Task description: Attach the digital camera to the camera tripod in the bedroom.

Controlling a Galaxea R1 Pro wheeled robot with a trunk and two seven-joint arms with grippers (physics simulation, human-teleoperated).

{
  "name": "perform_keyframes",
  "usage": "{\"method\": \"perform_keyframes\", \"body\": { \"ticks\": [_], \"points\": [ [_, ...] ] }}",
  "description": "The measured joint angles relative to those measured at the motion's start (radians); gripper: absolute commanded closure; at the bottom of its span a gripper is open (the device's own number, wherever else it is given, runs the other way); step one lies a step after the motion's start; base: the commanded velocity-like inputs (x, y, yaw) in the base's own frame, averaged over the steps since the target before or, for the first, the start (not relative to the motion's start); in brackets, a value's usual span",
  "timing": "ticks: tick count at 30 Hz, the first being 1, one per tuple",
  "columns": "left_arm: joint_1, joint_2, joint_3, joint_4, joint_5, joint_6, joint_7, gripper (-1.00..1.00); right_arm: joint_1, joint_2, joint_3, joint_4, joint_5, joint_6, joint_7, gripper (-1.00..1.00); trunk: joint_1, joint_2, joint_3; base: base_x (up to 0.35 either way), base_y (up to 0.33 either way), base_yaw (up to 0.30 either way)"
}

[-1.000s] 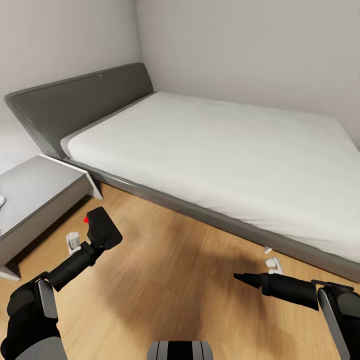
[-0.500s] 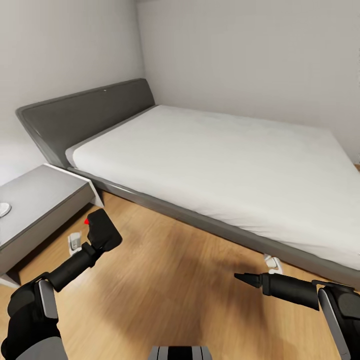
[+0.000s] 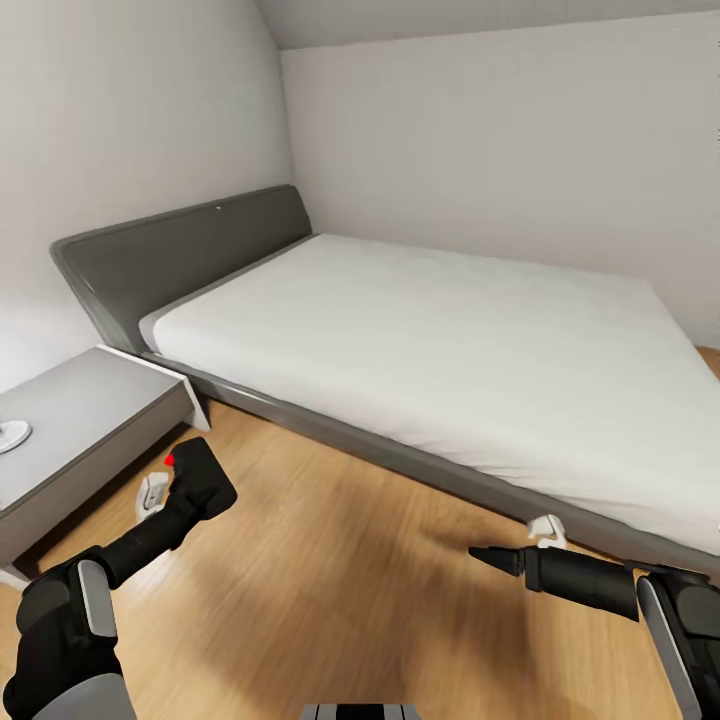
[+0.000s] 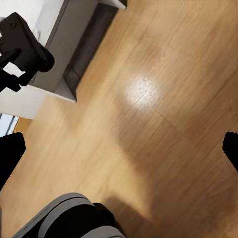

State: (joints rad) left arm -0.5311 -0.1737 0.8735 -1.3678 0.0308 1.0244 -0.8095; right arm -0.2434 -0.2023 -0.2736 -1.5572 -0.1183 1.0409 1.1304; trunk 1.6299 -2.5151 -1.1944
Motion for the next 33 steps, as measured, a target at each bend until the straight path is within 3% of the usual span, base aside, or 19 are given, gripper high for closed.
{"method": "perform_keyframes", "body": {
  "ticks": [5,10,23,33],
  "points": [
    [0.0,0.0,0.0,0.0,0.006,0.001,0.006,1.0,0.0,-0.001,0.0,0.0,0.0,0.0,0.0,-1.0,-0.002,0.001,0.019,0.0,0.0,0.0],
    [0.0,0.0,0.0,0.0,0.039,0.003,0.005,1.0,0.0,0.0,-0.001,0.0,0.0,0.0,0.0,-1.0,-0.005,0.002,0.039,0.0,0.0,0.0],
    [0.0,0.003,-0.001,0.052,0.194,0.008,0.009,1.0,0.0,0.001,-0.002,-0.001,0.0,-0.002,-0.001,-1.0,-0.01,0.005,0.089,0.0,0.0,0.0],
    [0.0,0.005,-0.001,0.071,0.226,0.007,0.008,1.0,0.0,0.0,-0.002,-0.001,0.0,-0.002,-0.002,-1.0,-0.015,0.008,0.128,0.0,0.0,0.0]
  ]
}}
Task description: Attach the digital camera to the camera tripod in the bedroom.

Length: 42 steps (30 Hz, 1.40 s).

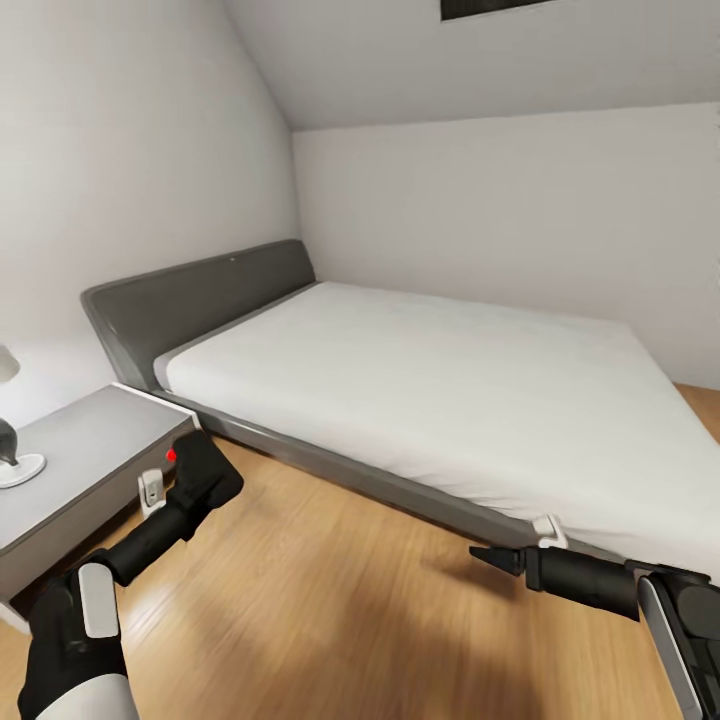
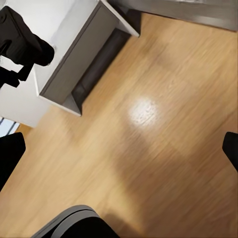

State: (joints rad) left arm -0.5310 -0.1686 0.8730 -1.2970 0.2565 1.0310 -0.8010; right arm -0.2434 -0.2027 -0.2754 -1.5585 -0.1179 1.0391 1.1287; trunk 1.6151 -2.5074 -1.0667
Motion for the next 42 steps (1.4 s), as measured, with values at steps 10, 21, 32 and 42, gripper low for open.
{"method": "perform_keyframes", "body": {
  "ticks": [10,21,32,42],
  "points": [
    [0.0,0.0,-0.001,0.001,0.014,0.0,-0.002,1.0,0.0,0.001,-0.002,0.0,-0.003,0.0,0.002,-1.0,-0.004,0.002,0.039,0.0,0.0,0.0],
    [0.0,0.001,0.0,0.002,0.017,0.0,-0.002,1.0,0.0,0.0,0.0,0.0,-0.003,0.001,0.003,-1.0,-0.009,0.005,0.081,0.0,0.0,0.0],
    [0.0,0.006,-0.003,0.067,0.007,-0.004,0.003,1.0,0.0,0.003,0.005,0.0,0.0,-0.002,-0.002,-1.0,-0.014,0.008,0.124,0.0,0.0,0.0],
    [0.0,0.009,-0.004,0.1,0.012,-0.004,0.005,1.0,0.0,0.003,0.006,0.003,0.002,-0.005,-0.006,-1.0,-0.049,0.07,0.156,0.0,0.0,0.0]
  ]
}}
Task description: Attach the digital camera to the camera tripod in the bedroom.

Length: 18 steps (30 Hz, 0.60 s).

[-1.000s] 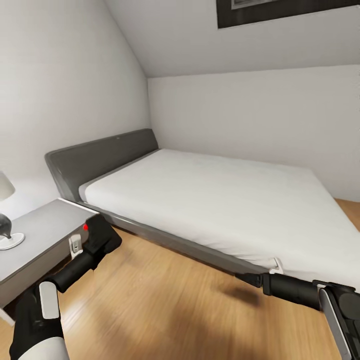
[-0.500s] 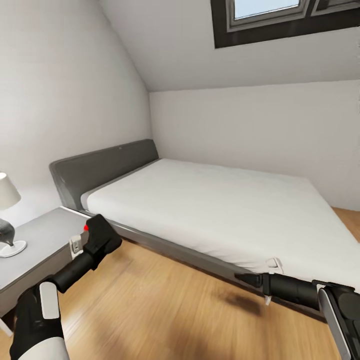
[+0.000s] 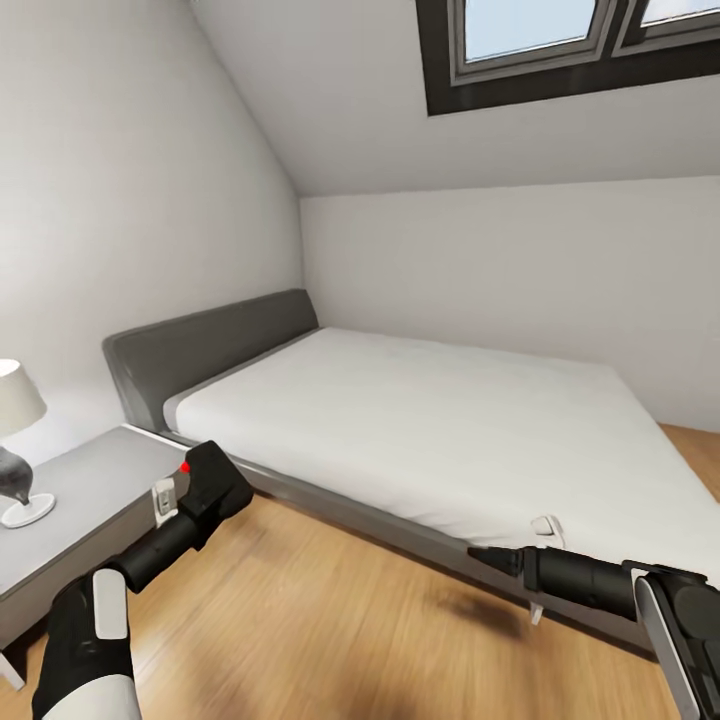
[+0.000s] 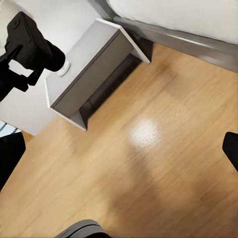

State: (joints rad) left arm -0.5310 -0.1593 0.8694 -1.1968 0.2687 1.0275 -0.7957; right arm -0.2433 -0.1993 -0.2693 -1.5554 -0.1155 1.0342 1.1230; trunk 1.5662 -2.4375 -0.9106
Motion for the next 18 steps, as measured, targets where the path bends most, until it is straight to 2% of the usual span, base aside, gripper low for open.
{"method": "perform_keyframes", "body": {
  "ticks": [9,18],
  "points": [
    [0.0,0.002,0.004,0.039,-0.001,-0.003,0.002,1.0,0.0,0.0,0.003,0.009,0.008,-0.002,-0.067,-1.0,-0.035,0.063,0.028,0.0,0.0,0.0],
    [0.0,0.002,0.005,0.051,-0.002,-0.003,0.003,1.0,0.0,0.0,0.004,0.012,0.014,-0.006,-0.095,-1.0,-0.069,0.126,0.056,0.0,0.0,0.0]
  ]
}}
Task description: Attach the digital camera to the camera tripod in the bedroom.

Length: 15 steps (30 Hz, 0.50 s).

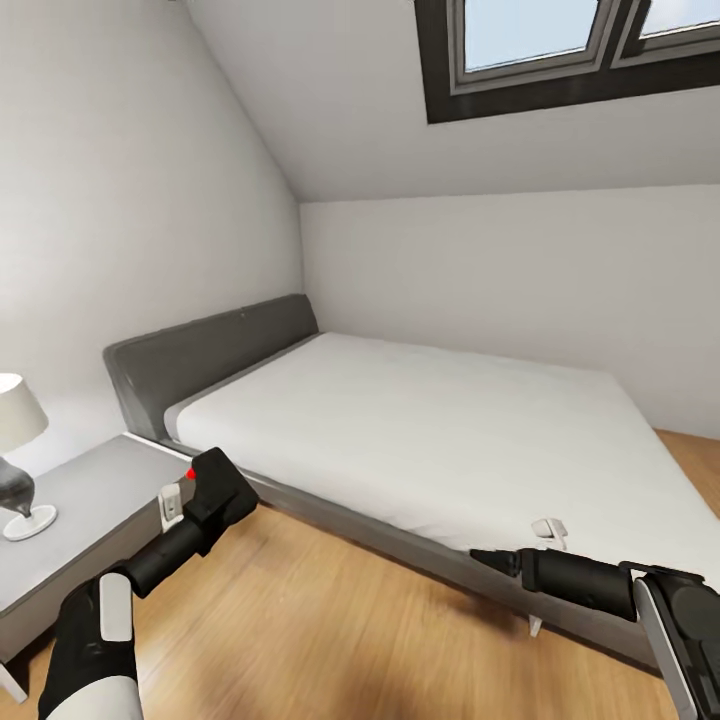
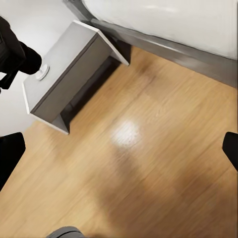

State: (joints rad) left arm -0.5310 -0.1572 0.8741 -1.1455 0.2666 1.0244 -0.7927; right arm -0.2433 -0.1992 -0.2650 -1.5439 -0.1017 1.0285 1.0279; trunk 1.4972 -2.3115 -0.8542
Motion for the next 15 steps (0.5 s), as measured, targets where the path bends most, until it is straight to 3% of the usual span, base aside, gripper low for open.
{"method": "perform_keyframes", "body": {
  "ticks": [4,15],
  "points": [
    [0.0,0.0,0.0,0.002,0.0,-0.001,0.003,1.0,0.0,0.0,0.001,0.001,0.002,-0.001,-0.015,-1.0,-0.015,0.028,0.013,0.0,0.0,0.0],
    [0.0,0.017,0.001,0.052,-0.009,-0.004,0.029,1.0,0.0,0.001,0.006,0.001,0.001,-0.08,-0.18,-1.0,-0.058,0.105,0.047,0.0,0.0,0.0]
  ]
}}
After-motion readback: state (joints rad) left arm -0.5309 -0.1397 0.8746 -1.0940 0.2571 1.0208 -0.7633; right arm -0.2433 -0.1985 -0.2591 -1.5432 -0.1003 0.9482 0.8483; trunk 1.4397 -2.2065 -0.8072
